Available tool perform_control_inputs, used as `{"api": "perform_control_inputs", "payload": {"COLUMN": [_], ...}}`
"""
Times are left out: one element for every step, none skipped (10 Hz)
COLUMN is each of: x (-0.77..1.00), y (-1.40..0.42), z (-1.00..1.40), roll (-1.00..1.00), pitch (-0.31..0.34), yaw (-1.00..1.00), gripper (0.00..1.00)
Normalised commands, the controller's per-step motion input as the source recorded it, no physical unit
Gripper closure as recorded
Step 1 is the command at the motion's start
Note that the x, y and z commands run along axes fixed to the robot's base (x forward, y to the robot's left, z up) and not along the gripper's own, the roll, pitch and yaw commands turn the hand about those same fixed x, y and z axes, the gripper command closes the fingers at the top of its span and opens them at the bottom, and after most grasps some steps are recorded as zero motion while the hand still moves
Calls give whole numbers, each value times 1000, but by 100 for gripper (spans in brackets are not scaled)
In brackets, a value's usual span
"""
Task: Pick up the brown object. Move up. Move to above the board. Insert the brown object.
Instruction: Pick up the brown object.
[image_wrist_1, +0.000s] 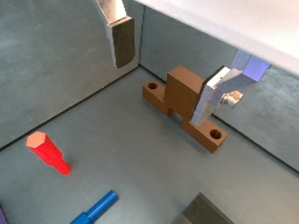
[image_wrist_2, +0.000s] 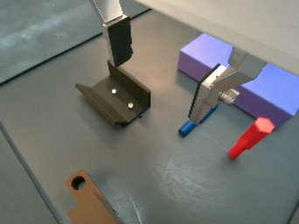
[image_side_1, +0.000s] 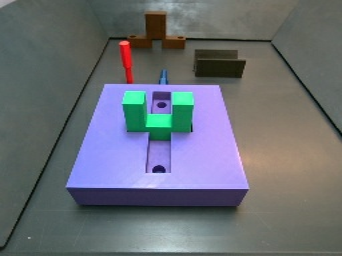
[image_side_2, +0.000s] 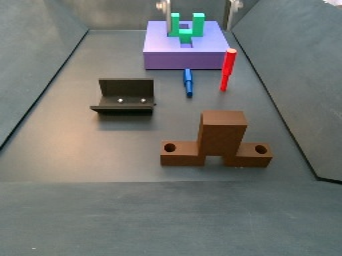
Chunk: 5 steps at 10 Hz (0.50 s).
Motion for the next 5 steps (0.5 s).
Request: {"api": "perform_control_inputs", "payload": {"x": [0, 0, 143, 143, 149], "y": [183, 583, 811, 809, 714], "z": [-83, -140, -174, -203, -329], "roll": [0, 0, -39, -34, 0], "pitch": [0, 0, 10, 0, 0], "yaw": [0, -14, -126, -129, -186], "gripper": [0, 0, 0, 0, 0]}}
